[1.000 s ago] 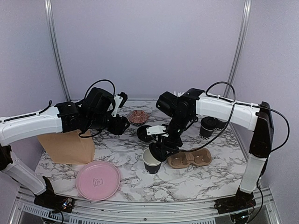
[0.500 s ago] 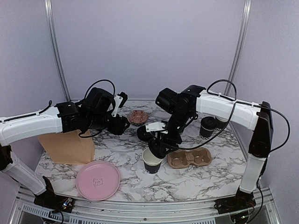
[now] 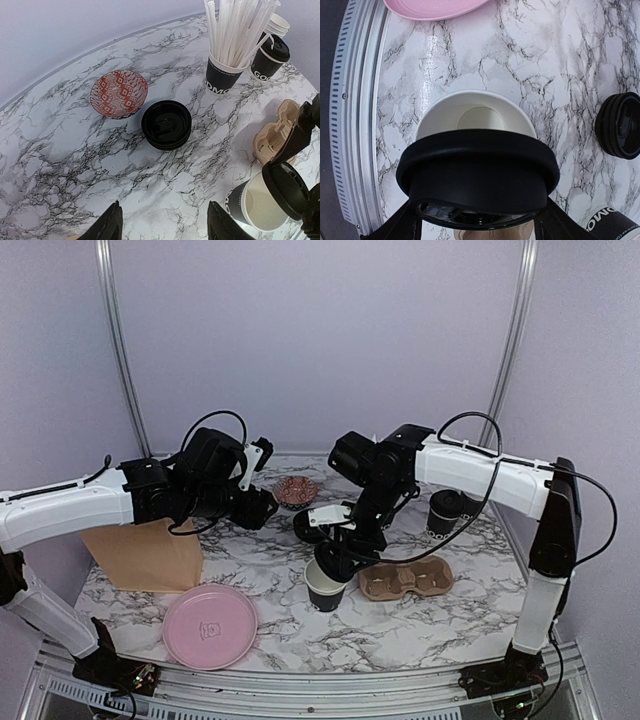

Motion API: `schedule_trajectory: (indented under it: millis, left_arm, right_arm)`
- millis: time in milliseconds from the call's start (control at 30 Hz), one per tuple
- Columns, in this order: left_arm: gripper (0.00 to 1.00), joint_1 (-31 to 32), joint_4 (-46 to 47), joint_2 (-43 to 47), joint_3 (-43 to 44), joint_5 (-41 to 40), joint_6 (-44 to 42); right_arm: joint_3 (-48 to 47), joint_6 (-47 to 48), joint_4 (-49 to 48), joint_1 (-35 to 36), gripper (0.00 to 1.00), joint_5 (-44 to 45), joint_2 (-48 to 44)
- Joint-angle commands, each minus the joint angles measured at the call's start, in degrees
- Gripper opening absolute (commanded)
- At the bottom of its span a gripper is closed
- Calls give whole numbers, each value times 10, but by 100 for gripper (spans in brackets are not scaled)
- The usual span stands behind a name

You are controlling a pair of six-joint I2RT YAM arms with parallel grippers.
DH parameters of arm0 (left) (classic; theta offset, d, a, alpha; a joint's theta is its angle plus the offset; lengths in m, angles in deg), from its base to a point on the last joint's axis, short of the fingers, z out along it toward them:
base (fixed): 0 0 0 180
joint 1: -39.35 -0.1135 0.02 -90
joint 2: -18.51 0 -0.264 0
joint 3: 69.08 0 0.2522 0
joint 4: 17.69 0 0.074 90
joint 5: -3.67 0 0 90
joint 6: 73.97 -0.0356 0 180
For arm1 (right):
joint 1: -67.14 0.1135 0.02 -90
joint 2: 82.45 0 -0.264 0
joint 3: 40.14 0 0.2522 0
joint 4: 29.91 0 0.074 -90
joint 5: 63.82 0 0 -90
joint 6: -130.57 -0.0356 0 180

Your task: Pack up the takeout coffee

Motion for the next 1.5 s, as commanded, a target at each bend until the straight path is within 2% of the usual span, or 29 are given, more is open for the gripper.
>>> schedule_trajectory:
  millis: [0,267,500,633,667,767,933,1033,1200,1333,1400,1467]
  left_arm:
    - [58,1,-6,10,-9,-9,-6]
    - [58,0,-7,10,-11,-9,-5]
    - [58,1,-6,8,-15,-13,-4]
    - [58,0,-6,7,-19,-15,-3]
    - [58,0,-7,8,-20,-15,-3]
    - [58,0,-6,5,-19,-13,1]
    - [59,0,-9,-9,-7,0,26]
    - [59,0,-25,-19,11,33,54]
    - [58,0,-39,-37,21,111,97]
    - [58,0,-39,-54,19,165,132]
    - [64,1,-40,-57,16,171,152]
    - [76,1,-39,-56,12,177,162]
  right_arm:
    - [-20,-3,11,11,65,6,15]
    - [-21,-5,12,18,66,14,20]
    - [-23,-5,6,25,78,15,23]
    - [-25,-5,3,25,80,16,22]
    - [-25,-6,2,25,82,15,20]
    - [-28,-8,0,25,98,16,13]
    - [-33,-13,-4,25,99,12,-12]
    - [-28,-19,-3,20,99,11,-35]
    - [28,-33,-40,-35,99,-22,-93]
    - [112,-55,-121,-74,99,-53,-138]
    - [166,-73,-174,-76,99,-59,-158]
    - [201,-87,-213,-75,99,-68,-171]
